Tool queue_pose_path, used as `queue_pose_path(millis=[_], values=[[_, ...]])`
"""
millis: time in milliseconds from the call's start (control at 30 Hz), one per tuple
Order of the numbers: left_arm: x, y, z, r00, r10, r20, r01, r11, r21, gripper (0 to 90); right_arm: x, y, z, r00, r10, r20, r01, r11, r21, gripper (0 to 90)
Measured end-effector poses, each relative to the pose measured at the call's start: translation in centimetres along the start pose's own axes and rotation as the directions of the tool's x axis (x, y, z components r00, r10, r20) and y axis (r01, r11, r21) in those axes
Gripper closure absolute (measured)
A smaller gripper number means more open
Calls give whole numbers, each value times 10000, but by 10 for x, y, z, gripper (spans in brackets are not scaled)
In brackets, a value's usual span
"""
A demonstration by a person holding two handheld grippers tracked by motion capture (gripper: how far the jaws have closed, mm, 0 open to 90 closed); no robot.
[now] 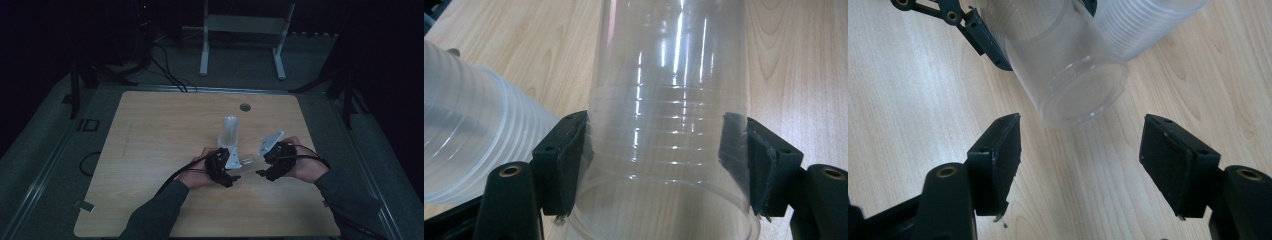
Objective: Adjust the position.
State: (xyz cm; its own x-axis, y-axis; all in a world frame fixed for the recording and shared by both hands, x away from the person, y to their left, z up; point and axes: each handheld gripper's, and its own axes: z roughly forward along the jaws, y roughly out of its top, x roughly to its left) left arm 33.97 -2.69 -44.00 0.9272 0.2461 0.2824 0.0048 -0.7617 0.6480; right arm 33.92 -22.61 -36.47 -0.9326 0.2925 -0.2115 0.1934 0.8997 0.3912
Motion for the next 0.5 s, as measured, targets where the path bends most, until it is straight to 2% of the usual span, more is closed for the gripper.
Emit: queue_pose_path(millis=[500], values=[[-2, 0, 0, 9993, 277, 268, -279, 9996, 84, 292, 5, 8, 8, 9980, -556, -310, 568, 9976, 407, 309]])
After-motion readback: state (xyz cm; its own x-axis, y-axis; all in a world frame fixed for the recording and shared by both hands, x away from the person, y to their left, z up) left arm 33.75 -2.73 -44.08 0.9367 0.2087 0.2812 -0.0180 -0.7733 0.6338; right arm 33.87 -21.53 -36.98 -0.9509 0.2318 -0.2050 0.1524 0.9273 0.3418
